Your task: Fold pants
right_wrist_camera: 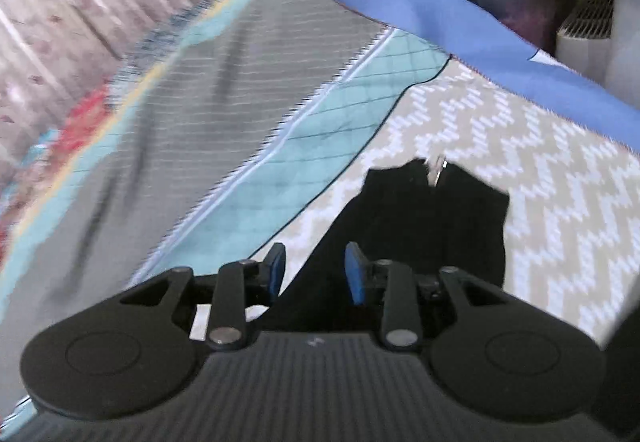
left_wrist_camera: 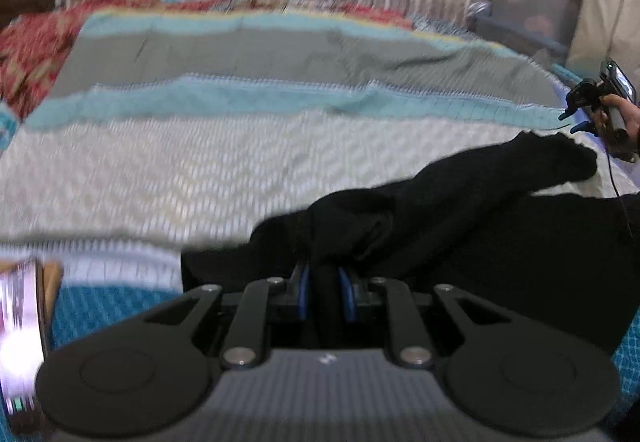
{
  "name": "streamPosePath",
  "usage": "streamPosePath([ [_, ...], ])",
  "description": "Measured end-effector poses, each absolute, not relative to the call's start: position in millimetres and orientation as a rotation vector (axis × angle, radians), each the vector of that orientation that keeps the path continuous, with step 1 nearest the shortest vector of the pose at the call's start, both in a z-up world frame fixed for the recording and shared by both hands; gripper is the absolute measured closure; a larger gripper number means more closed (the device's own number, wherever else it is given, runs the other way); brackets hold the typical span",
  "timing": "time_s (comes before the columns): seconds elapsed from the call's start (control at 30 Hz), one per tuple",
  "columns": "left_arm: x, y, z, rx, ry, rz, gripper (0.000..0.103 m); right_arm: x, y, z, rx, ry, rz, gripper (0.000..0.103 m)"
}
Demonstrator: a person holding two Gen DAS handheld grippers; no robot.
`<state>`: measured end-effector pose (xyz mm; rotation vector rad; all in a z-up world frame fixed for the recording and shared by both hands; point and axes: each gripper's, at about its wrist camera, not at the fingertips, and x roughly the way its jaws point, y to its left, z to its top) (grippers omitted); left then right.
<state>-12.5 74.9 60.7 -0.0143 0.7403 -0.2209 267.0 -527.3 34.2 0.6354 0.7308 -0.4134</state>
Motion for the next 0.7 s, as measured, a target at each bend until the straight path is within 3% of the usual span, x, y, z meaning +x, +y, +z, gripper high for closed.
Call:
streamPosePath([
  [0.1,-13.1,78.5,58.2,-0.029,0.771,-0.199,0.087,292.3,-532.8,11.7,0.643,0.765,-0.457,0.062],
  [0.17,-10.2,79.6,58.0,-0.033,0.779,-0.19,0.087,308.3,-525.4,-0.3,0.601,0.802,-0.486,0.054],
  [0.27,-8.9,81.4,58.6,-0.039,0.786,-0.18,0.087,326.9,-524.5,-20.0,0.504,0.88,-0.528,0.054],
  [0.3,-8.5,81.5,58.8,-0.04,0.787,-0.176,0.087,327.2,-523.3,-21.6,0.48,0.866,-0.53,0.057],
  [0.37,-9.3,81.9,59.3,-0.043,0.784,-0.168,0.087,327.2,-520.8,-20.8,0.414,0.873,-0.539,0.093],
  [0.7,-38.6,97.6,88.0,-0.077,0.69,-0.16,0.087,207.9,-574.5,60.4,0.736,0.607,-0.423,0.094],
])
